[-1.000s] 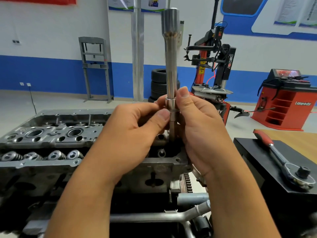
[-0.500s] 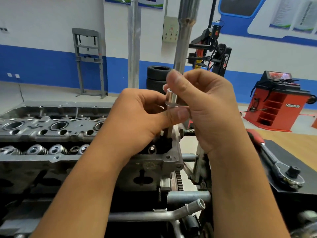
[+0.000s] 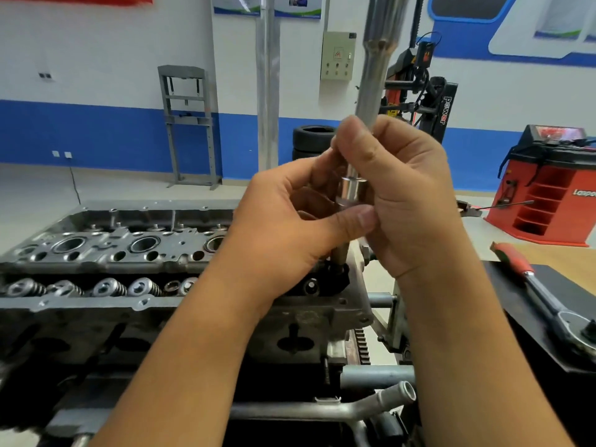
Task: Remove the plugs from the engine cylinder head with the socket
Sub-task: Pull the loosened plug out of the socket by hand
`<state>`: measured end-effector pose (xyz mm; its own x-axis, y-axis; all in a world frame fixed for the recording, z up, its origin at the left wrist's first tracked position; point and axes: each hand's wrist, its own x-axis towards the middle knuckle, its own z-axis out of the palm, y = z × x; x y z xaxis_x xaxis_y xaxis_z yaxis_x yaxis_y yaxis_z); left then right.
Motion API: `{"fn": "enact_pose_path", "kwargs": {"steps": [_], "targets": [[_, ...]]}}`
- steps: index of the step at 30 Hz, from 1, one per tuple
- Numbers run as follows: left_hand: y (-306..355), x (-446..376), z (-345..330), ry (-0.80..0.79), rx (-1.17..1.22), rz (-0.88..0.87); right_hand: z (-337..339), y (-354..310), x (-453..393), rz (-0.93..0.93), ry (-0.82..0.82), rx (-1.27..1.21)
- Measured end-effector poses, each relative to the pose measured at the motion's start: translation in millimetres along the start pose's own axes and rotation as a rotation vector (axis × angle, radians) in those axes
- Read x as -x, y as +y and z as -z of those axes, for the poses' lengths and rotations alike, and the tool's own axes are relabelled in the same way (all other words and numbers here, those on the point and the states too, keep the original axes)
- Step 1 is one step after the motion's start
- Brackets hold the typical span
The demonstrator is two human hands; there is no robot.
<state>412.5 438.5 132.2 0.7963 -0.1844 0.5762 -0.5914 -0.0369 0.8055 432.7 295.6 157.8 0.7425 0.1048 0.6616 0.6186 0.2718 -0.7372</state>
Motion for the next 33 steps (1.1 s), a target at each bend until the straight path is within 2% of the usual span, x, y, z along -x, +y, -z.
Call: {"fn": "enact_pose_path", "kwargs": {"steps": [2,5,8,11,17,22,25,28,30,33], "targets": [[2,1,-1,-0.019,-0.030,0.003,-2,0,0,0.002,0.013,-0.027],[6,1,7,-0.172,-0.103,0.047,0,-3,1,-0.030,-0.037,-0.018],[14,3,16,-0.246,-0.170,0.095,0,-9,2,-0.053,-0.092,-0.004],[15,6,13,-0.209,-0.185,0.123,-4,-12,4,-0.065,-0.089,0.016],[15,10,5,-0.103,-0.197,0.120,-13,-14,9,0.058,0.082,0.012],[13,12,2,0.031,-0.159,0.131,-16,-16,8,-0.008,0.056,-0.006],[14,12,7,-0.016,-0.201,0.097,-21,-13,7,-0.005,0.050,-0.034],[14,12,13,-0.142,-0.381,0.078,-26,-8,7,0.021,0.078,-0.078],[12,12,11,-0.154,-0.447,0.069,-28,-6,6,0.074,0.128,-0.062],[10,10,3,-0.139,-0.417,0.059,-28,-6,4,0.141,0.187,0.005]]}}
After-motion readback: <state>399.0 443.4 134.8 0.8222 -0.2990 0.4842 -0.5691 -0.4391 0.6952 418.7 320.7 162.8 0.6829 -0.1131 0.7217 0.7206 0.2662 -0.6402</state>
